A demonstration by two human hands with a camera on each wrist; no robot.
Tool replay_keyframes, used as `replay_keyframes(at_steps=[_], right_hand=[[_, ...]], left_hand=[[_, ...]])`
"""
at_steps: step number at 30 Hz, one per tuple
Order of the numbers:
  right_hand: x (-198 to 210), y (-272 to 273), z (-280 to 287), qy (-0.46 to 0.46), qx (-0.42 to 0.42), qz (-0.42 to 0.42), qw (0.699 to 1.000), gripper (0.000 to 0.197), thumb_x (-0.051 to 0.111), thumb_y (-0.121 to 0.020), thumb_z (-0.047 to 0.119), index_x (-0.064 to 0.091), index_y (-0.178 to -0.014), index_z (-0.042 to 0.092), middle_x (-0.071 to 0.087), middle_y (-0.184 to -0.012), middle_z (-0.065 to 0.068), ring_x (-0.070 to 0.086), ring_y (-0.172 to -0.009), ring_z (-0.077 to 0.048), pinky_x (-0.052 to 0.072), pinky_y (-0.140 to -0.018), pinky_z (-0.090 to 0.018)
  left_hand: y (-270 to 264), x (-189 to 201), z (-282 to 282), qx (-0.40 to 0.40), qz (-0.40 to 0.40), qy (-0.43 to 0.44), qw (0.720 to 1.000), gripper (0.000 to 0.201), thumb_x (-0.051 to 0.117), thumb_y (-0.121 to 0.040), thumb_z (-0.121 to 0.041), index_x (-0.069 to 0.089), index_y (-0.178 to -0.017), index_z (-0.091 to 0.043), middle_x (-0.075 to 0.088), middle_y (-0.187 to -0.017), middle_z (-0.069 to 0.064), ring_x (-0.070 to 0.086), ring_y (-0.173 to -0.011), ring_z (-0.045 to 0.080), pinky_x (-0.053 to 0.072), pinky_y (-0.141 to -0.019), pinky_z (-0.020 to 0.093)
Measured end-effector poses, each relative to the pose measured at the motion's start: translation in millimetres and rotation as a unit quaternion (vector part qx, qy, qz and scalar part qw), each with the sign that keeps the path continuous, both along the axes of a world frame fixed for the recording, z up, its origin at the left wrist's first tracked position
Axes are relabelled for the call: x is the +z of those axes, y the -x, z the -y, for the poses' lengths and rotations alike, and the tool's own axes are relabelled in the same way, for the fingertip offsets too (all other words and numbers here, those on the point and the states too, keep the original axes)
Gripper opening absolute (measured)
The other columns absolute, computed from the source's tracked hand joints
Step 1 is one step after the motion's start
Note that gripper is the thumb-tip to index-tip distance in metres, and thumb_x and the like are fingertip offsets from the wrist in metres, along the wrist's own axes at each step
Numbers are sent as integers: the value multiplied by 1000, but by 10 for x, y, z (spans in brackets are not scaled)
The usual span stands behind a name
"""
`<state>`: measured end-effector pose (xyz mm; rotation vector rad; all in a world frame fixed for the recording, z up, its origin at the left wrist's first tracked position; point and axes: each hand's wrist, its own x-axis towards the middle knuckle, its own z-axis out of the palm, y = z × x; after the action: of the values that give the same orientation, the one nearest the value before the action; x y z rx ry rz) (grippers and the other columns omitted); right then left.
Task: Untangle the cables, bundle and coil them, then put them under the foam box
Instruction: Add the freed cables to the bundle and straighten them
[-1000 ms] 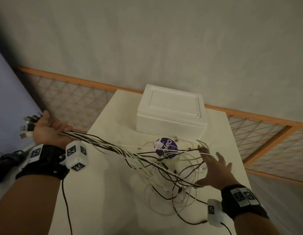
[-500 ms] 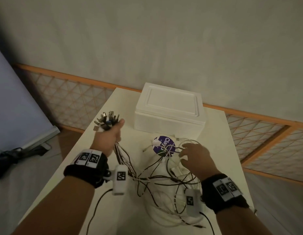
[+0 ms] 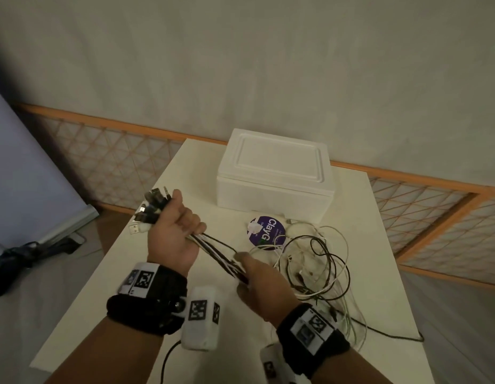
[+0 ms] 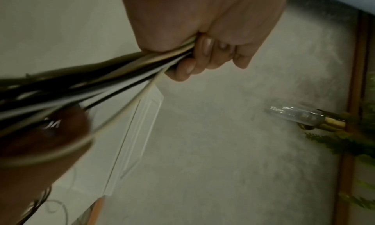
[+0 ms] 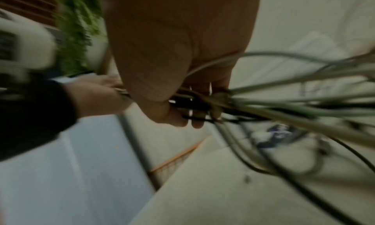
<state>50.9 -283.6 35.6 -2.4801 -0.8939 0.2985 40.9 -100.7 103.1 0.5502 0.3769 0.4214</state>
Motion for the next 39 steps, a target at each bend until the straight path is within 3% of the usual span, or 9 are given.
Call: replay_keyframes(at_steps=[7, 10, 13, 17, 22, 25, 30, 35, 39], right_hand=[[-170, -175, 726, 191, -18, 5, 982, 64, 52, -77, 15, 37, -133, 41, 64, -108, 9, 57, -104, -13, 30, -108, -32], [-6, -254, 863, 14, -56, -153, 987, 74, 54, -70, -8, 54, -129, 36, 66, -112, 10, 61, -94, -1, 45, -82, -9], [214, -388, 985, -158, -153, -194, 956, 55, 65, -70, -18, 67, -110, 19, 67, -117, 0, 64, -95, 4, 48, -79, -10], [418, -450, 946, 11, -251, -11, 968, 51, 84, -66, 29, 60, -111, 31, 64, -113, 8, 59, -106, -16, 44, -87, -27], [722, -236, 214, -87, -73, 89, 990, 71, 79, -68, 46, 50, -129, 26, 51, -123, 16, 42, -108, 1, 33, -96, -18], [697, -119, -329, -26, 8, 0, 1000, 76, 68, -81, 39, 30, -144, 19, 53, -133, 0, 51, -116, -14, 40, -99, -28], [370, -151, -433, -30, 9, -124, 992, 23, 55, -93, 37, 49, -88, 16, 52, -67, 7, 50, -58, -7, 41, -58, -28], [494, -240, -358, 37, 64, -43, 996, 31, 45, -95, 47, 47, -84, 18, 52, -77, 2, 51, -72, -16, 36, -62, -29], [645, -376, -269, 134, 76, -10, 988, 33, 40, -97, 47, 50, -95, 15, 60, -100, -5, 57, -94, -22, 39, -73, -32]], left_hand=[[49, -47, -433, 40, -24, 26, 999, 44, 63, -85, -33, 35, -52, -23, 22, -46, -9, 19, -38, 7, 23, -42, 19], [-2, -57, -444, 21, -28, 27, 999, 48, 58, -90, -34, 34, -50, -23, 21, -45, -9, 18, -37, 8, 23, -42, 19], [-58, -46, -569, 32, -40, 54, 997, 51, 56, -92, -35, 34, -48, -23, 21, -44, -9, 19, -35, 8, 24, -40, 19], [-92, -173, -579, 56, -74, 72, 993, 50, 56, -93, -36, 33, -52, -22, 20, -46, -8, 20, -36, 9, 24, -39, 17], [-114, -234, -184, -3, -59, 65, 996, 46, 61, -87, -35, 34, -53, -22, 21, -46, -8, 20, -37, 8, 25, -40, 19], [-105, -163, 98, -80, -23, 22, 996, 37, 61, -81, -35, 40, -54, -21, 23, -42, -8, 23, -37, 7, 30, -43, 20], [-73, -62, -83, -100, -49, -2, 994, 32, 62, -80, -30, 48, -53, -21, 34, -43, -7, 33, -39, 7, 41, -50, 22], [87, -380, -320, -135, -177, 41, 974, 12, 64, -86, -18, 61, -79, -8, 67, -75, 9, 65, -74, 18, 59, -69, 35], [270, -601, -731, -142, -232, -35, 962, 21, 66, -79, -21, 58, -96, -12, 67, -104, 14, 66, -86, 24, 56, -81, 39]])
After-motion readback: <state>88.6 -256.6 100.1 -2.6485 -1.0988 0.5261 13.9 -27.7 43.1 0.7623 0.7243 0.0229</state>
